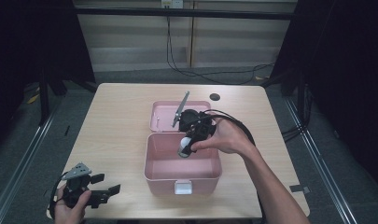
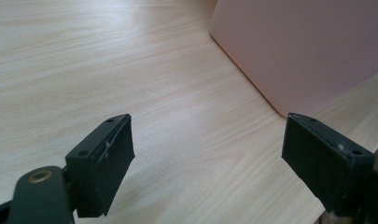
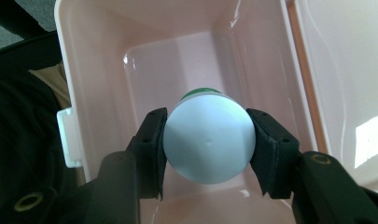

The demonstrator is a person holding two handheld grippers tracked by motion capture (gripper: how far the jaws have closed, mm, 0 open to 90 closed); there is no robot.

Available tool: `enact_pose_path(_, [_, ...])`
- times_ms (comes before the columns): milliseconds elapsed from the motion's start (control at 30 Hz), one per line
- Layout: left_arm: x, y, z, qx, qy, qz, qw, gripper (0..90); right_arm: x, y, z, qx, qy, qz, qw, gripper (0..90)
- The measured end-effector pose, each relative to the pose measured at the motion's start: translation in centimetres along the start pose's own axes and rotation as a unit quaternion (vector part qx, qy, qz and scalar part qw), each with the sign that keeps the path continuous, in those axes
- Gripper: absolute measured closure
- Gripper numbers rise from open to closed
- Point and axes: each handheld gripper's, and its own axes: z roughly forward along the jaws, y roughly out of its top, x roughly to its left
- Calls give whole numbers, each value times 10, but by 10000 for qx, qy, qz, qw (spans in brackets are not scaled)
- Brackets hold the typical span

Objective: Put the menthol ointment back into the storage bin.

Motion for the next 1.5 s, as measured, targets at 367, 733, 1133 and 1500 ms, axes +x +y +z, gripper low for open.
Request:
enact_pose_path(367, [0, 0, 0, 0, -2, 5, 10000, 165, 1, 15, 12, 13, 99, -158, 9998, 514])
enact_pose_path(733, [1, 1, 1, 8, 3, -9, 10000, 165, 0, 30, 28, 34, 191, -300, 9994, 514])
enact_pose_path(1133, [1, 1, 2, 25, -14, -10, 10000, 165, -3, 39, 40, 87, 289, -386, 9988, 515])
enact_pose_path(1500, [1, 1, 2, 16, -29, 28, 10000, 165, -4, 47, 58, 195, 362, -482, 9980, 514])
